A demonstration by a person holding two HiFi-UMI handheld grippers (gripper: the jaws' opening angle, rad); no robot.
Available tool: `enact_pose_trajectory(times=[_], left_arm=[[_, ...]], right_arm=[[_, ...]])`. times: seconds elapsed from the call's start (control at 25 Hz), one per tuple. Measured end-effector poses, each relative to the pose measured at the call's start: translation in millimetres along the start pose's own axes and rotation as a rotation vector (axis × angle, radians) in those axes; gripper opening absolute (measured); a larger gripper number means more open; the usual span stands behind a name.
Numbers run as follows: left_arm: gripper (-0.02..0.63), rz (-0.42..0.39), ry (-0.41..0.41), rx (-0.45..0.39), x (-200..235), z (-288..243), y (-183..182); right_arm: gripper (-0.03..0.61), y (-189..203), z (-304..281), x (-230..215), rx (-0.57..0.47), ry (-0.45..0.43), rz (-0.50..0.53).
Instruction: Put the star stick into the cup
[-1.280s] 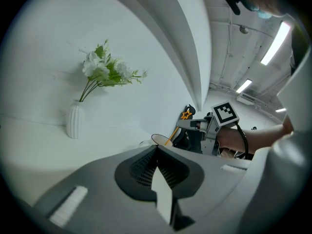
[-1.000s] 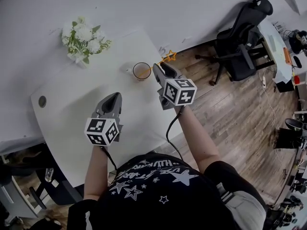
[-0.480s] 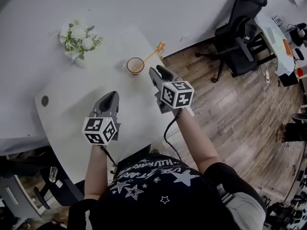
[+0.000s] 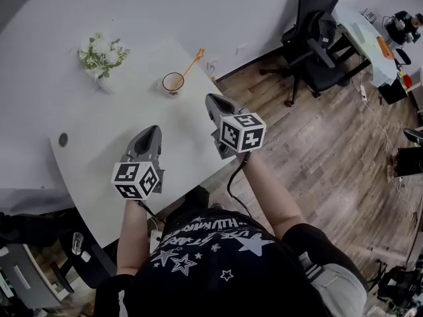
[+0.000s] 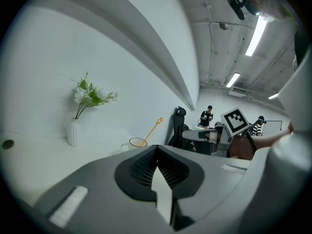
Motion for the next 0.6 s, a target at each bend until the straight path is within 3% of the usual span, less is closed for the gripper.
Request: enact_pose_trajectory(times=[0.6], left_arm=[[0.005,-0.019,0.0,-0.074,-54.2,79.4,3.9]], right_arm=[[0.014,-5.6,101.1,43.2,-0.081,0.009,0.033]])
Point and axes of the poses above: the fingertips, and each gripper's own axes: z backward along the fingers, x to its left, y out of its underside, the point moved 3 cm from there along z, backward along the fingers, and after that the axes turned 2 degrees about -x, right-handed, at the moved point
